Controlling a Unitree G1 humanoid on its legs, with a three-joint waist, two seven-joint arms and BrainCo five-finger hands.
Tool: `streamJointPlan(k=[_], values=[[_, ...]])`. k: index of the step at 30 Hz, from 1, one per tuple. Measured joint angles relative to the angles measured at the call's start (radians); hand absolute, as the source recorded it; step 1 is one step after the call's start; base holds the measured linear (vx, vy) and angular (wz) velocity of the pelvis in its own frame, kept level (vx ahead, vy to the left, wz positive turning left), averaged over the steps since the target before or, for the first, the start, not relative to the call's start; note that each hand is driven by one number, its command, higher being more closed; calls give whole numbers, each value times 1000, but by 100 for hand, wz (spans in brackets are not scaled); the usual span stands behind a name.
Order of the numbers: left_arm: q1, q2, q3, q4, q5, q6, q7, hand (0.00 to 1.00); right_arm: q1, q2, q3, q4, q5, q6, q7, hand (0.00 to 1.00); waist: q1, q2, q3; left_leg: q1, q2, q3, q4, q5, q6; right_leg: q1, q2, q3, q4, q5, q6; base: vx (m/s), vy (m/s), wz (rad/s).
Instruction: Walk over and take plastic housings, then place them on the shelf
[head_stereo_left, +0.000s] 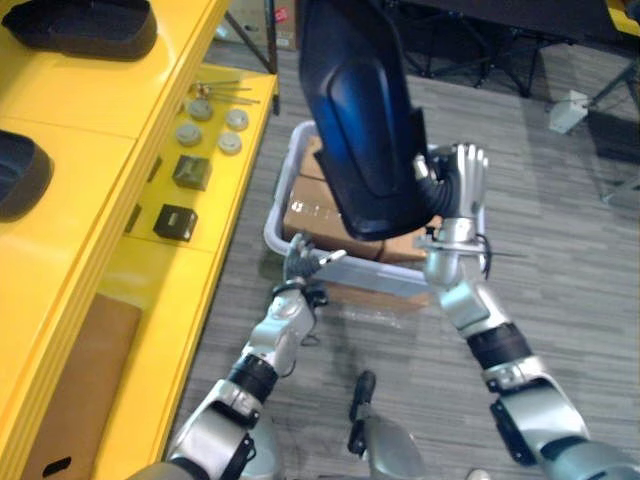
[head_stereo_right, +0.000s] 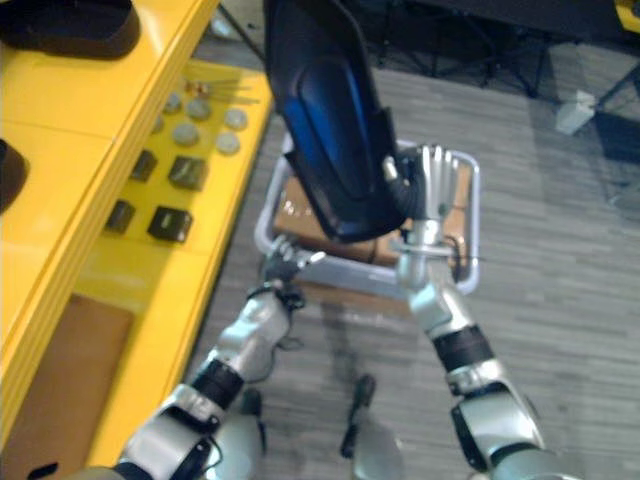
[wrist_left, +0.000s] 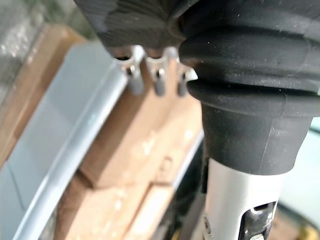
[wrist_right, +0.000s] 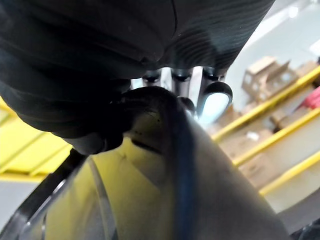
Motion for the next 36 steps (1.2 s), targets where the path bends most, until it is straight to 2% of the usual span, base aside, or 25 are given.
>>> streamJointPlan(k=[5, 7, 10, 12, 15, 20, 26, 36], values=[[28, 30, 46, 5, 98, 2, 32, 0, 37, -22, -35, -42, 3, -1, -1, 100, -1, -4, -2, 0, 0, -1, 0, 0, 0, 1, 0, 0, 0, 0, 0, 0, 0, 0], [35, 38, 70, 10, 77, -1, 19, 0, 51, -25, -44, -48, 8, -2, -1, 100, 0, -5, -3, 1, 0, -2, 1, 0, 0, 2, 0, 0, 0, 0, 0, 0, 0, 0], [49, 44, 85, 10, -20, -18, -39, 0, 82, -25, -51, -63, 10, -7, 2, 100, 1, -5, -3, 1, 0, -3, 1, 0, 0, 4, 0, -1, 0, 0, 0, 0, 0, 0], [55, 43, 85, 10, -170, -39, -133, 0, 105, -25, -51, -63, 10, -11, 3, 100, 3, -5, -3, 1, -1, -3, 1, 0, 0, 5, 0, -1, -3, 1, 1, 0, 0, 0], [55, 39, 83, 1, -306, -44, -224, 0, 129, -19, -51, -61, 1, -16, 3, 100, 3, -5, -3, 1, -2, -3, 0, 0, 0, 6, 0, -1, -6, 1, 2, 0, 0, 0], [56, 35, 68, -63, -373, -44, -286, 0, 143, -8, -49, -33, -1, -29, 4, 100, 3, -5, -5, 1, -3, -3, -4, 0, 0, 6, -1, -2, -9, 2, 3, 0, 0, 0], [57, 34, 28, -81, -375, -45, -307, 0, 146, 7, -6, -14, -1, -29, 46, 100, 1, 4, -44, 6, -6, -3, -15, 0, 0, 7, -3, -3, -15, 3, 4, 0, 0, 0], [56, 31, -22, -125, -375, -43, -306, 0, 146, 31, 77, 19, -20, -50, 66, 100, 1, 4, -44, 17, -9, -5, -16, 3, 3, 20, -5, -5, -17, 2, 4, 0, 0, 0]])
